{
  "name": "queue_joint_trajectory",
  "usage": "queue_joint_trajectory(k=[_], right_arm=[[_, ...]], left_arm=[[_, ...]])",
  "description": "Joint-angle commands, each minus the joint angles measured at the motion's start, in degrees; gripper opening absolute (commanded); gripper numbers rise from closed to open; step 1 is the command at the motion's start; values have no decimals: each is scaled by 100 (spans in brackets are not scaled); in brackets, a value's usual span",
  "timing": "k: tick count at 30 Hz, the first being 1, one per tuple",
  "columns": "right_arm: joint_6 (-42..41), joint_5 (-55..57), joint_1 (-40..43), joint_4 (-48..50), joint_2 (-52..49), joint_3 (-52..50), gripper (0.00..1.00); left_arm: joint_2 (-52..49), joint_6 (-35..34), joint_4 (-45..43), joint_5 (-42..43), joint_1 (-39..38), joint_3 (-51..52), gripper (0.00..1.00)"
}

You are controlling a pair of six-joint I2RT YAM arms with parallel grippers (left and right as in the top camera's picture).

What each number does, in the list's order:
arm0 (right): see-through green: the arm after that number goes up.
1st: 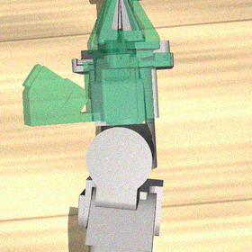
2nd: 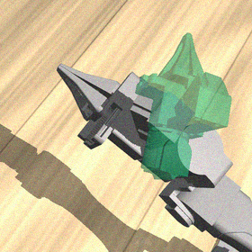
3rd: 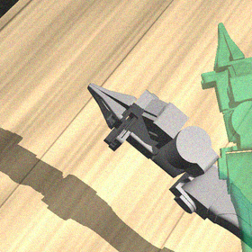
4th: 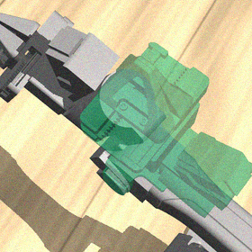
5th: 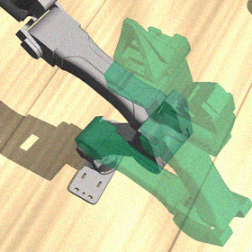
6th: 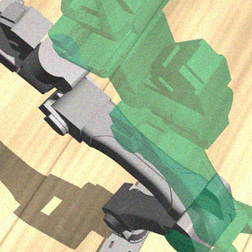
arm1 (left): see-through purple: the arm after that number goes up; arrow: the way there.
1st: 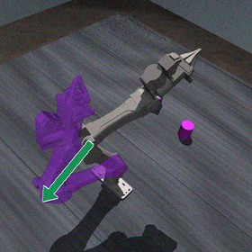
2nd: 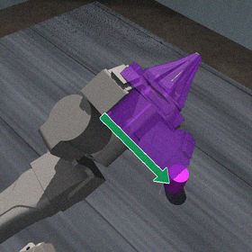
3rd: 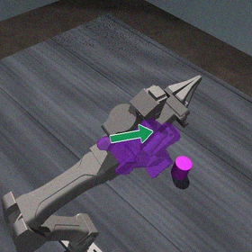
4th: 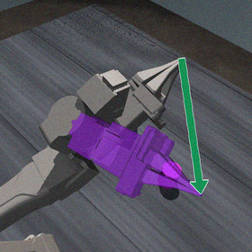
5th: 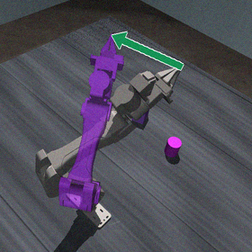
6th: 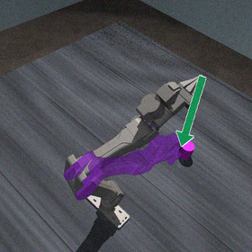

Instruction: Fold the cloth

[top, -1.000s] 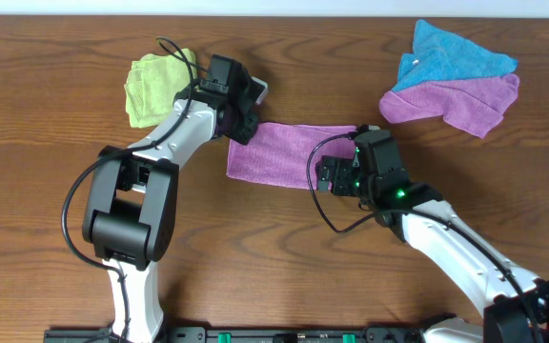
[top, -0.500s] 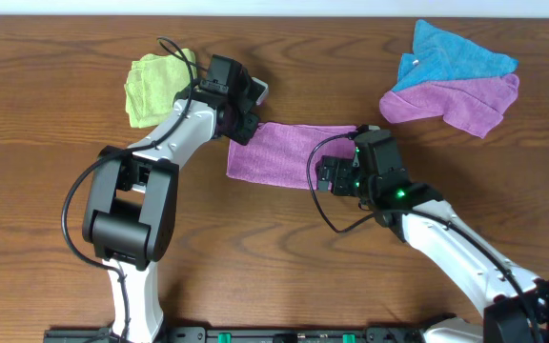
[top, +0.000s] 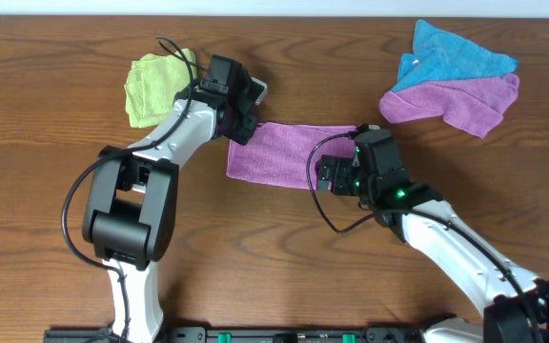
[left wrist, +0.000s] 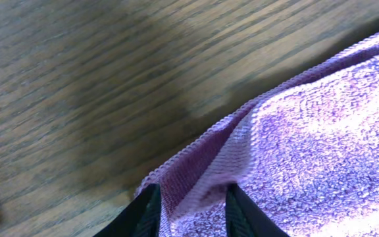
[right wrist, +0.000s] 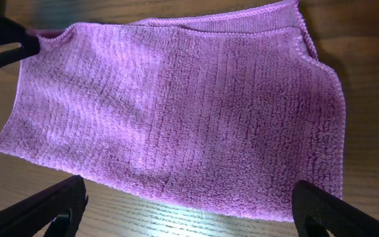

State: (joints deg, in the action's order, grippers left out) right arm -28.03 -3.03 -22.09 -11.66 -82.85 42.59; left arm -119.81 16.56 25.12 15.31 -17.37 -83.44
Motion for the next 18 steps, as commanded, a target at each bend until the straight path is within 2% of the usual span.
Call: queue_joint_trajectory(k=[1,11,14,18], right_arm=[[68,24,42,15,46,70,99],[68,24,42,31,46,70,99],[68,22,42,31,46,70,99],[66,22,42,31,46,70,99]], left_arm=[[-83,151,13,341,7,-72,32],[-83,192,11,509,7,-72,31],[-85,201,-52,201,7,-72,38],[-85,317,-216,92,11,-72,38]])
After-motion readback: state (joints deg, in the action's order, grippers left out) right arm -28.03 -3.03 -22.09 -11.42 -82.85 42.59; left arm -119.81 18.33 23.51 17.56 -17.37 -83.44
